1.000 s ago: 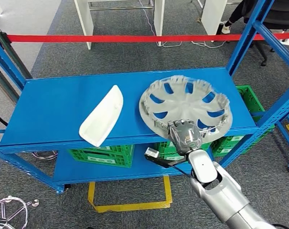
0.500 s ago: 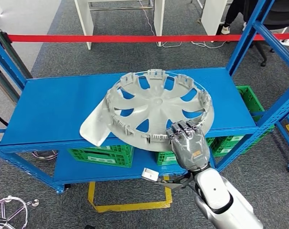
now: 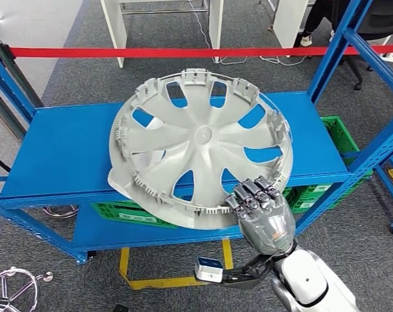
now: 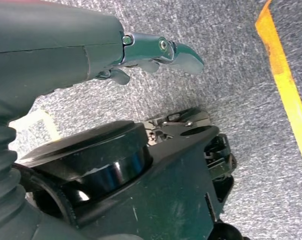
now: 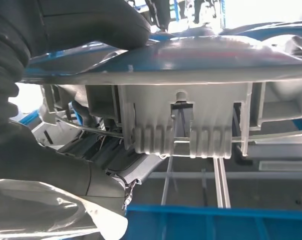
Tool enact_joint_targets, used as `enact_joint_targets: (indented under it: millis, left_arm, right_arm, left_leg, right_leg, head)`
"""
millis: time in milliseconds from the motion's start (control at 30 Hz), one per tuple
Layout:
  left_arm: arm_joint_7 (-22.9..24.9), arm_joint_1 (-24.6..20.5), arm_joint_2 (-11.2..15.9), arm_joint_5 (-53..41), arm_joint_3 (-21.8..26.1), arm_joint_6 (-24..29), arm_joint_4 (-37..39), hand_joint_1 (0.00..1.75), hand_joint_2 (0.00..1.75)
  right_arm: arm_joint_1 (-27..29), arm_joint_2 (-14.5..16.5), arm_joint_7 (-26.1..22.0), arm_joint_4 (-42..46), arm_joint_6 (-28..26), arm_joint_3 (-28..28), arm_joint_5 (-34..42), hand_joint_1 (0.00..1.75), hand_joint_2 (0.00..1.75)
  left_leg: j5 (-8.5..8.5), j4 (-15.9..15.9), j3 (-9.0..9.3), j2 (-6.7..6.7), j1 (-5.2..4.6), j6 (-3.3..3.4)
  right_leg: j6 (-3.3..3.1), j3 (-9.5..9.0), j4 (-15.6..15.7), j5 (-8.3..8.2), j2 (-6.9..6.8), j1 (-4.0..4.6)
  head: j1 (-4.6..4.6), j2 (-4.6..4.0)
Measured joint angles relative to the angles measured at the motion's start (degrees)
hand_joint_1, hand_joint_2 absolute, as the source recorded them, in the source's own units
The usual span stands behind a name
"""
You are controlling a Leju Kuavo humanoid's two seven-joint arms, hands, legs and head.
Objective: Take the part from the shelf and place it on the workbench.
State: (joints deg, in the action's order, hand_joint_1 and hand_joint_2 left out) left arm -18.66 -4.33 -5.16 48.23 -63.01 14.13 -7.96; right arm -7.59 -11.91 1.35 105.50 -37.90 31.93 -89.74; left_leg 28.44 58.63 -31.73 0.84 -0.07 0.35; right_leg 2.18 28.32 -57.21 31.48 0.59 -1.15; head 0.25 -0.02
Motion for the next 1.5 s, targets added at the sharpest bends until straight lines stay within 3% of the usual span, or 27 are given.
enact_joint_targets:
  millis: [267, 433, 1367, 1500]
  left_arm:
    - [-0.8, -0.1, 0.0, 0.2, 0.0, -0.8, 0.0, 0.0, 1.75]
    - [-0.8, -0.3, 0.1, -0.4, 0.0, -1.0, -0.4, 0.0, 1.75]
    - [3.1, -0.4, 0.7, -3.4, -0.5, 0.1, -1.9, 0.0, 1.75]
    - [3.4, -0.6, 0.9, -3.7, -0.7, 0.1, -1.9, 0.0, 1.75]
  right_arm:
    - [1.5, 0.7, -5.0, 2.2, -0.4, -1.4, 0.0, 1.73, 1.75]
    - [1.9, 2.5, -9.1, 4.6, -0.8, -2.4, 0.0, 1.75, 1.75]
    - [5.2, 5.6, -11.0, 7.6, -1.0, -5.3, 0.0, 1.75, 1.75]
    - [6.1, 6.3, -11.2, 8.2, -1.0, -6.6, 0.0, 1.75, 1.75]
  left_leg:
    - [-0.01, 0.0, 0.0, 0.0, 0.0, 0.01]
    - [-0.01, 0.0, 0.0, 0.0, 0.0, 0.0]
    - [0.04, 0.1, -0.01, 0.01, -0.21, 0.07]
    - [0.26, 0.5, -0.18, 0.0, -0.59, 0.65]
  right_leg:
    - [0.0, -0.02, 0.0, -0.01, -0.02, 0.0]
    - [0.0, 0.0, 0.0, 0.0, -0.02, 0.0]
    - [0.04, -0.01, 0.1, -0.03, -0.04, -0.17]
    - [0.59, -0.01, 0.2, -0.17, 0.0, -0.58]
  head:
    - [0.0, 0.0]
    - [0.0, 0.0]
    - [-0.01, 0.0]
    - [-0.02, 0.0]
